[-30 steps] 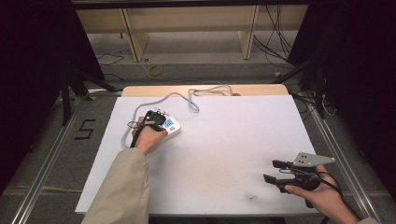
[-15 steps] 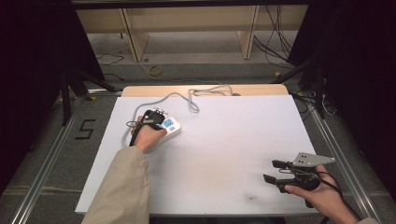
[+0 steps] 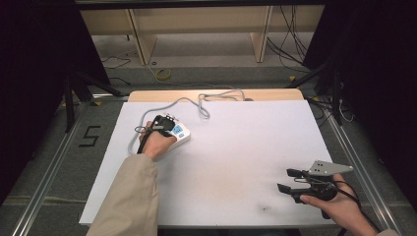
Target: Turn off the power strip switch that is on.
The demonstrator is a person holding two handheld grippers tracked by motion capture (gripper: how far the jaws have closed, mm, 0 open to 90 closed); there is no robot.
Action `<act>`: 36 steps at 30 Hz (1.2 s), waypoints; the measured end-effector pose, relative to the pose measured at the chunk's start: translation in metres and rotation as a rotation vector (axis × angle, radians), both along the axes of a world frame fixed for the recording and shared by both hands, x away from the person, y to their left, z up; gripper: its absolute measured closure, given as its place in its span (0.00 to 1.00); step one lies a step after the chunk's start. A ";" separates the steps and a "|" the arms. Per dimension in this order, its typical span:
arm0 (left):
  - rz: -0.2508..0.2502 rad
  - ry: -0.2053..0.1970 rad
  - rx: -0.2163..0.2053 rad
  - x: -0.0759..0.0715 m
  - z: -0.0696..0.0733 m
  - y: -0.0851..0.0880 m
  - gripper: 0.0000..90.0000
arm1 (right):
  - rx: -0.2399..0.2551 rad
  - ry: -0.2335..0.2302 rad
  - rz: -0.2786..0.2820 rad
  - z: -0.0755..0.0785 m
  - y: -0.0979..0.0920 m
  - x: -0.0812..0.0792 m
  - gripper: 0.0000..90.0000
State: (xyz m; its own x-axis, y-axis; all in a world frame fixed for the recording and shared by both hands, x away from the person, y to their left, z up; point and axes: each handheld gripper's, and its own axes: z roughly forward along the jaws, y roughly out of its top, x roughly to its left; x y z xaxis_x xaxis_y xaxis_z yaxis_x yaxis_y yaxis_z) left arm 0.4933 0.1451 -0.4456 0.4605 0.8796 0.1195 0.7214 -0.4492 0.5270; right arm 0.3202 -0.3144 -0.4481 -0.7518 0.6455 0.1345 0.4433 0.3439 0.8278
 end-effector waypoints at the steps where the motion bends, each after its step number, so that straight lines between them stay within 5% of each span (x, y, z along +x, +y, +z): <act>1: 0.006 0.000 -0.011 0.000 0.000 0.000 1.00 | 0.001 0.000 0.000 0.000 0.000 0.000 0.35; 7: 0.002 0.000 -0.038 0.001 -0.001 -0.002 1.00 | 0.001 -0.001 0.003 0.000 0.000 0.000 0.35; 36: 0.021 0.000 0.013 0.001 0.000 -0.004 1.00 | -0.003 0.006 0.005 0.000 -0.001 -0.001 0.34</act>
State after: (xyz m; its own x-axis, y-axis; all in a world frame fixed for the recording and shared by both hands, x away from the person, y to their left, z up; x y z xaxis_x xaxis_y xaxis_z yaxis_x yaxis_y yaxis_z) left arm 0.4945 0.1411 -0.4458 0.4421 0.8874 0.1307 0.7305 -0.4408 0.5216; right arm 0.3197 -0.3152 -0.4481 -0.7545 0.6419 0.1366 0.4461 0.3489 0.8242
